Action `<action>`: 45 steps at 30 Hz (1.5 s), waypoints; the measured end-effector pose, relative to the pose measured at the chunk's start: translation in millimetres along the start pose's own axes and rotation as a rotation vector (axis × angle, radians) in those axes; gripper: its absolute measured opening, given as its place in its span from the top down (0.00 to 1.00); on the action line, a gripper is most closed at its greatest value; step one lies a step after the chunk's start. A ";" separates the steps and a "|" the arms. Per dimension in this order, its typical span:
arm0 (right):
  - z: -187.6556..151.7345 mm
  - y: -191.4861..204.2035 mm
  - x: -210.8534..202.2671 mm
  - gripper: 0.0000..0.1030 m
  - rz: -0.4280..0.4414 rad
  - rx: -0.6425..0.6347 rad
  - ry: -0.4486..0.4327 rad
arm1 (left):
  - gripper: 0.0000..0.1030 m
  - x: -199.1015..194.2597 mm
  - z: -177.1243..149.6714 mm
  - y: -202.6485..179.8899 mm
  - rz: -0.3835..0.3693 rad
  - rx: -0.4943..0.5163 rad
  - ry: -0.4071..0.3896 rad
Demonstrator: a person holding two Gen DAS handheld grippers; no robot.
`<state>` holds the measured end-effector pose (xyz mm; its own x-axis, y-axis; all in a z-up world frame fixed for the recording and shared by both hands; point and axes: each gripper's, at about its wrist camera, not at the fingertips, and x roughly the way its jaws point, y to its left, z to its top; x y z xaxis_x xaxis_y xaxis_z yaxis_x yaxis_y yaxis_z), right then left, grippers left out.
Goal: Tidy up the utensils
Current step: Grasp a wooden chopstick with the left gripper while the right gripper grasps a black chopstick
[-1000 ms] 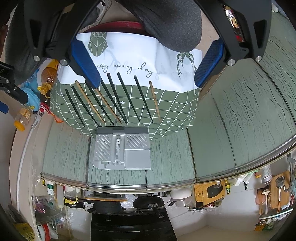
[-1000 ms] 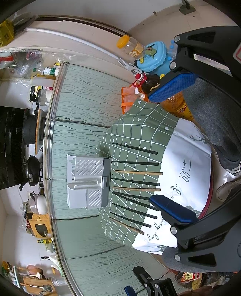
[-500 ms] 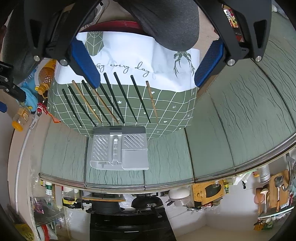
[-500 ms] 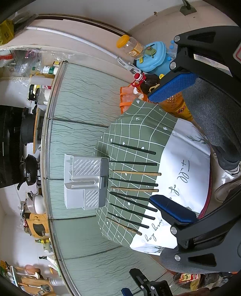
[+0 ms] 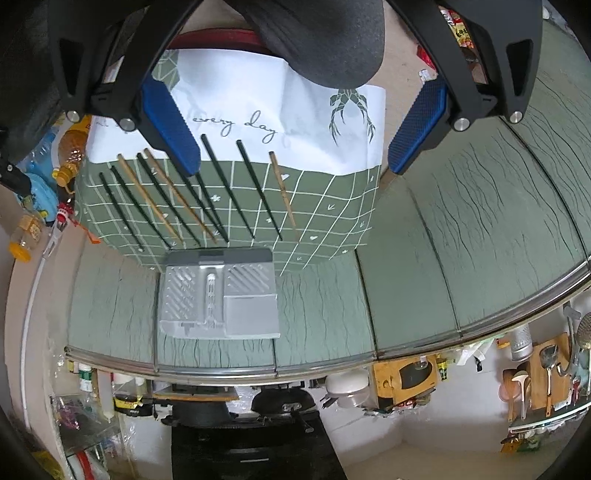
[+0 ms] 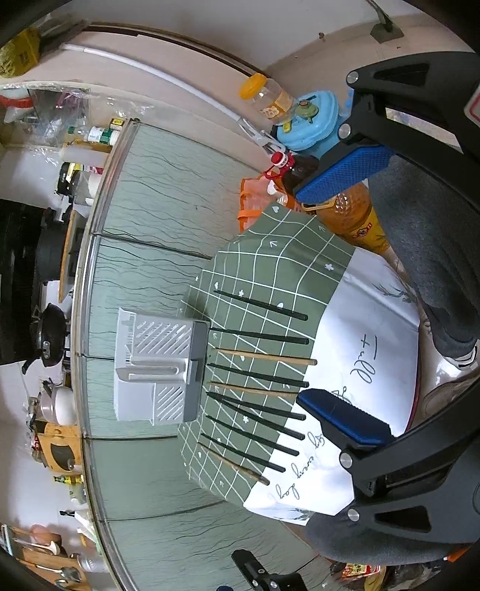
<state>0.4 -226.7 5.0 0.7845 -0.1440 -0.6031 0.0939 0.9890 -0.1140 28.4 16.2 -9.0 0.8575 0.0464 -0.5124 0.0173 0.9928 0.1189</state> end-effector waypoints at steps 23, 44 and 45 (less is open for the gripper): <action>19.3 -24.4 111.9 0.07 0.062 0.026 0.089 | 0.04 117.9 -5.6 -3.7 -0.057 0.018 0.118; 5.5 -25.5 167.3 0.15 0.061 0.056 0.103 | 0.69 192.9 -26.0 -7.6 0.013 -0.020 0.228; 4.8 -25.4 168.9 0.24 0.065 0.055 0.109 | 0.71 192.9 -26.5 -8.3 0.011 -0.017 0.223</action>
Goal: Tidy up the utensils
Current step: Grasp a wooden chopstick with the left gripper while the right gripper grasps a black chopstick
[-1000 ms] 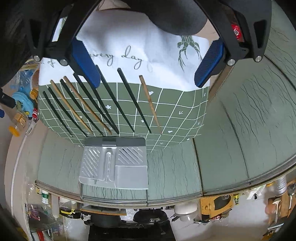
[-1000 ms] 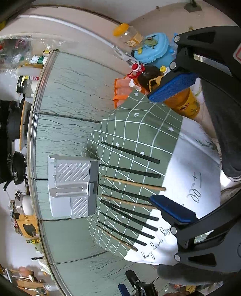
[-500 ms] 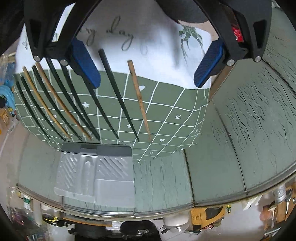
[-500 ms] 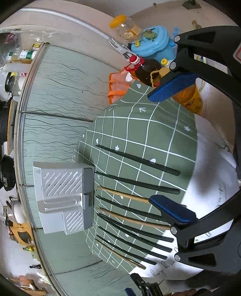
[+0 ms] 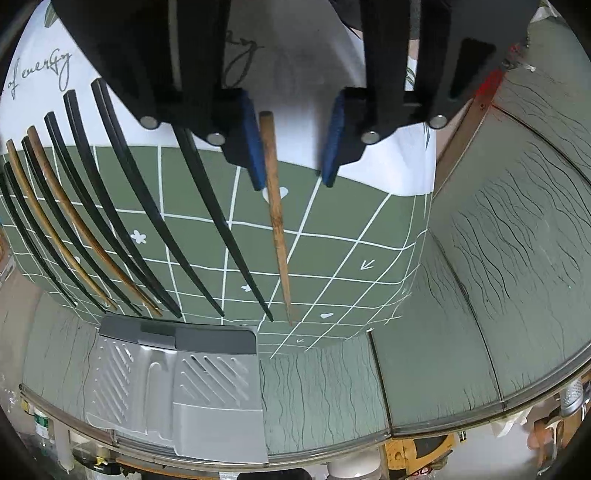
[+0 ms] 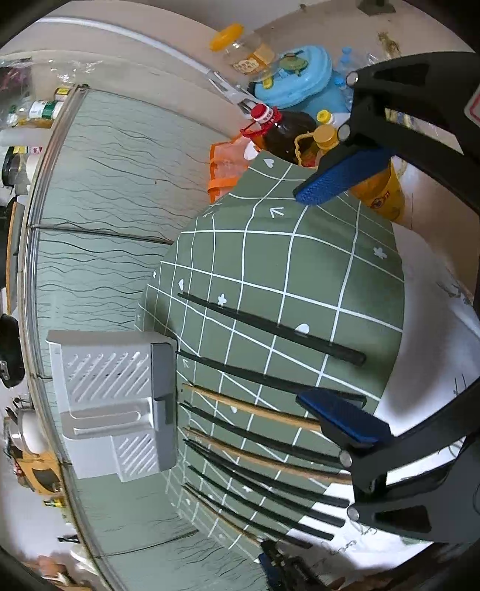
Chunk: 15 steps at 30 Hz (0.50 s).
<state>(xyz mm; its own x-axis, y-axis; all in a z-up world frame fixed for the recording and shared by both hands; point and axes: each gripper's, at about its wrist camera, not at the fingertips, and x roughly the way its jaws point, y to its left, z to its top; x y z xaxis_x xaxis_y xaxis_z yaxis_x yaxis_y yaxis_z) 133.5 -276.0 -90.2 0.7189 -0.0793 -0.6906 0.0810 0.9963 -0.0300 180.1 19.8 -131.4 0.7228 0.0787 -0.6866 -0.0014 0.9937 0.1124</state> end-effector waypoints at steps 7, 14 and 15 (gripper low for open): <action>-3.4 8.0 15.2 0.57 0.057 -0.010 0.059 | 0.86 -1.3 -2.9 -11.2 0.008 0.041 -0.030; -7.5 22.7 29.5 0.80 0.040 -0.044 0.086 | 0.90 -3.4 -5.3 -10.8 0.007 0.033 -0.046; -7.6 22.9 30.1 0.85 0.043 -0.038 0.086 | 0.92 -3.4 -5.2 -10.0 0.011 0.030 -0.047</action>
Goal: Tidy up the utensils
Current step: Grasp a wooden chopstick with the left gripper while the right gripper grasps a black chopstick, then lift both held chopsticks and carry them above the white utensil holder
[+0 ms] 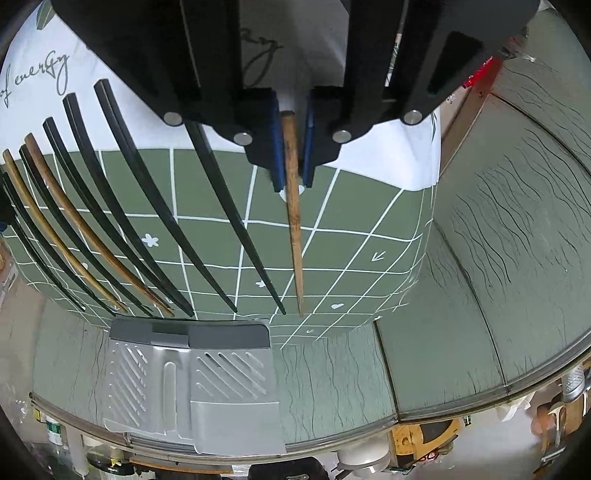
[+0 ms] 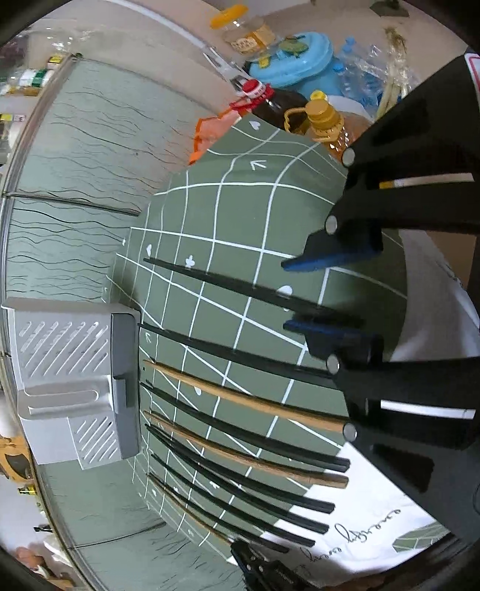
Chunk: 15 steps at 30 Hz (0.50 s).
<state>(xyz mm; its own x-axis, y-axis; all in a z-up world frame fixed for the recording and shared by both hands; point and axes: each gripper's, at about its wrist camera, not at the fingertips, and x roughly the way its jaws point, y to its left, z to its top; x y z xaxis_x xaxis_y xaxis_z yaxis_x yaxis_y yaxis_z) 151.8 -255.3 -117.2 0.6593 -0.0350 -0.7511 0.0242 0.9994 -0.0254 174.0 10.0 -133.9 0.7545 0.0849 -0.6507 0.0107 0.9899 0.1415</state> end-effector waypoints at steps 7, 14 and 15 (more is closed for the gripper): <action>-0.3 -0.9 0.4 0.94 -0.012 0.047 -0.007 | 0.92 -1.0 0.6 7.5 -0.044 -0.030 -0.002; 2.6 -15.3 -16.3 0.94 -0.005 0.102 -0.037 | 0.92 -23.1 8.2 18.6 -0.067 -0.047 -0.033; 4.6 -15.5 -21.1 0.94 0.001 0.102 -0.045 | 0.92 -28.6 10.6 22.0 -0.072 -0.057 -0.039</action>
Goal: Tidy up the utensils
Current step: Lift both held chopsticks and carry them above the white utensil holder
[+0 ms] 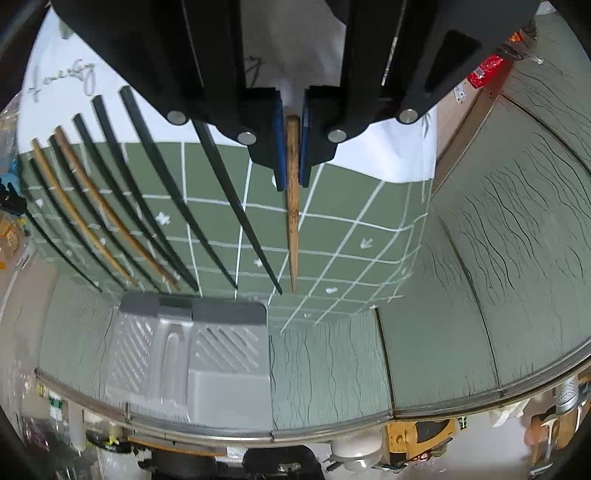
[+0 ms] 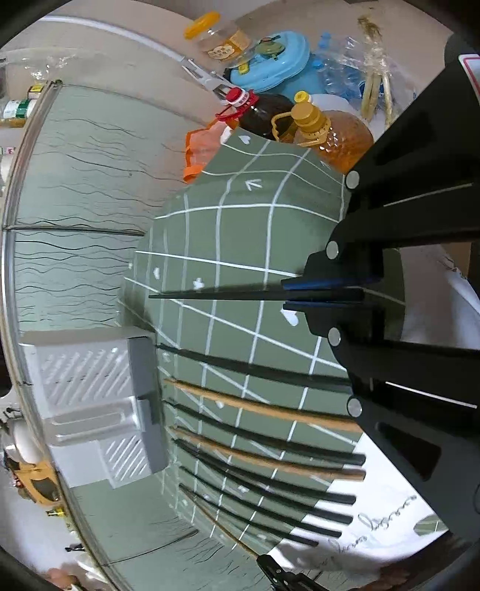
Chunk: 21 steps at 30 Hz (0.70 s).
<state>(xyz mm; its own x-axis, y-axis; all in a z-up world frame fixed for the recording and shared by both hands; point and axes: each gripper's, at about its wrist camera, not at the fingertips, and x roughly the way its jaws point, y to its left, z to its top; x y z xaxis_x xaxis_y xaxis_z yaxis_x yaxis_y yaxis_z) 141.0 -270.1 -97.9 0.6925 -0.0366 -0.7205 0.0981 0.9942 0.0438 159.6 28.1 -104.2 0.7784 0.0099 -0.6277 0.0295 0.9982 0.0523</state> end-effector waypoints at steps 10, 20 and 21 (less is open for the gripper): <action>19.0 -3.5 -46.4 0.94 0.049 -0.024 -0.069 | 0.92 -47.1 24.9 14.3 -0.018 0.014 -0.081; 45.9 -15.3 -81.6 0.94 0.074 -0.019 -0.143 | 0.92 -75.8 48.3 19.4 -0.033 0.042 -0.121; 47.8 -16.4 -82.3 0.94 0.078 -0.018 -0.145 | 0.92 -77.7 50.4 19.6 -0.036 0.044 -0.123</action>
<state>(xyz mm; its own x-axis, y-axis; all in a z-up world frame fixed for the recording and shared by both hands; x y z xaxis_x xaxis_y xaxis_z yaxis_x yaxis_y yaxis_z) 116.5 -288.2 -6.2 0.7937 0.0277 -0.6077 0.0284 0.9962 0.0825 131.3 43.8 -15.3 0.8470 -0.0360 -0.5303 0.0843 0.9942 0.0672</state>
